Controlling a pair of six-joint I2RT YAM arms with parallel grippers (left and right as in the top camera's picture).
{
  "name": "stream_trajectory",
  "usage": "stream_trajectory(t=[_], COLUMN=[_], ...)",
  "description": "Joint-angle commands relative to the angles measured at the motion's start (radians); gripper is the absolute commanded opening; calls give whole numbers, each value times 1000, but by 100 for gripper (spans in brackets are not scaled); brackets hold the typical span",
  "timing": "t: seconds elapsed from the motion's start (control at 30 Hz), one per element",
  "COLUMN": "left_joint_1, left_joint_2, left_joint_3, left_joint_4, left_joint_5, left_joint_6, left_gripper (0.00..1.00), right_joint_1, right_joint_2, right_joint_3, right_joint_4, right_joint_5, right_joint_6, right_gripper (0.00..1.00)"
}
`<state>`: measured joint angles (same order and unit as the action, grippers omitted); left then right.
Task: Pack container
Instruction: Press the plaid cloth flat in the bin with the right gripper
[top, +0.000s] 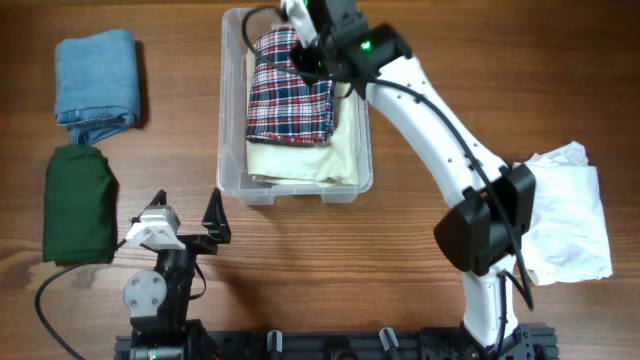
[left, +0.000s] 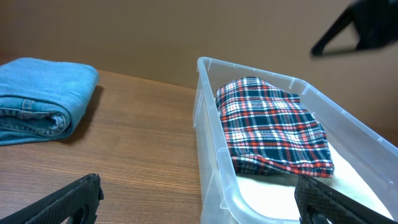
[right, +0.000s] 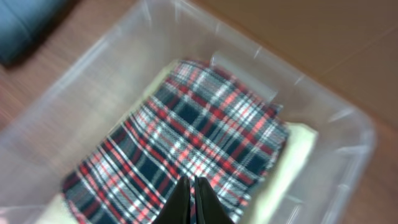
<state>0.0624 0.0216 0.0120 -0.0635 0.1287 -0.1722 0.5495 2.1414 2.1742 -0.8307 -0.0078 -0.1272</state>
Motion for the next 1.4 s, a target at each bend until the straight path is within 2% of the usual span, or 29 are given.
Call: stream_trajectory(t=[0.0,0.33,1.0,1.37], left_joint_1=[7,7,7,7], left_joint_2=[0,0,0,0], left_joint_3=[-6,-6,-6,-6], left_joint_4=[-2,-2,-2,-2], left_joint_5=[-3,-3,-3,-3], left_joint_6=[8,8,8,8], left_gripper=[100,100,100,100], right_joint_1=[-3,-3,-11,-17], right_joint_2=[-4,78,380,367], right_joint_3=[117,126,126,126], right_joint_4=[-68,-153,-75,-120], right_joint_5=[18,7,8,34], right_joint_6=[14,-36,-91,-104], right_gripper=[4,4,4,4])
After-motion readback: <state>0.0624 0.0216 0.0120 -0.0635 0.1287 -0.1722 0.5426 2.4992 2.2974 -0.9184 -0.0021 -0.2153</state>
